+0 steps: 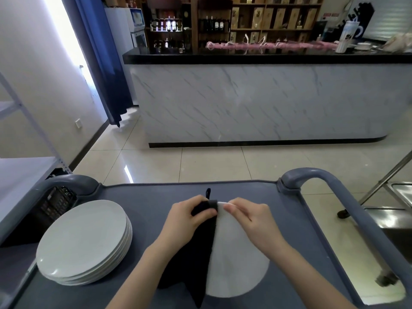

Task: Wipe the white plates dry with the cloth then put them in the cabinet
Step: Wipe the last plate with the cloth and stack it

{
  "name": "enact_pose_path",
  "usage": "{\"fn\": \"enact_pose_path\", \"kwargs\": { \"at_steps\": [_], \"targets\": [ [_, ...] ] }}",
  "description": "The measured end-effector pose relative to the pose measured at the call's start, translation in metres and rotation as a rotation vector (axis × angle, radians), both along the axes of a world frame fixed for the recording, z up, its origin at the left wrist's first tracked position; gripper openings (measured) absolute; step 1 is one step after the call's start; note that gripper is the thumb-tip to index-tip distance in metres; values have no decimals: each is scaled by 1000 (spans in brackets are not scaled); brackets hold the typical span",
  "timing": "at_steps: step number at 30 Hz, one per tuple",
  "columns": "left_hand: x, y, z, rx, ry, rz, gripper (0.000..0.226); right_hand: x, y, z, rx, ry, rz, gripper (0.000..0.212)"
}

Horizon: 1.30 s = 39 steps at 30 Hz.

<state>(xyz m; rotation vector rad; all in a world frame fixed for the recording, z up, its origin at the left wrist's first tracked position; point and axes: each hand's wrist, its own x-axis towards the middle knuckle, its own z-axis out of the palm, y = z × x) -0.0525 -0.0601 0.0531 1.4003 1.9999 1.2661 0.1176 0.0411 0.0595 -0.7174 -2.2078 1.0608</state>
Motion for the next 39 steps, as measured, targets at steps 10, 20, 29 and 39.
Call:
{"fn": "enact_pose_path", "kwargs": {
  "at_steps": [10, 20, 29, 39],
  "targets": [
    [16, -18, -28, 150, -377, 435, 13, 13, -10, -28, -319, 302, -475, 35],
    [13, -14, -7, 91, 17, 30, 30, 7, 11, 1, 86, -200, 81, 37],
    [7, -24, -24, 181, -343, 399, 12, 2, 2, -8, -203, 208, -343, 40],
    [-10, -31, -7, 158, -138, 207, 10, 7, 4, -5, -91, 155, -164, 39]
  ]
}}
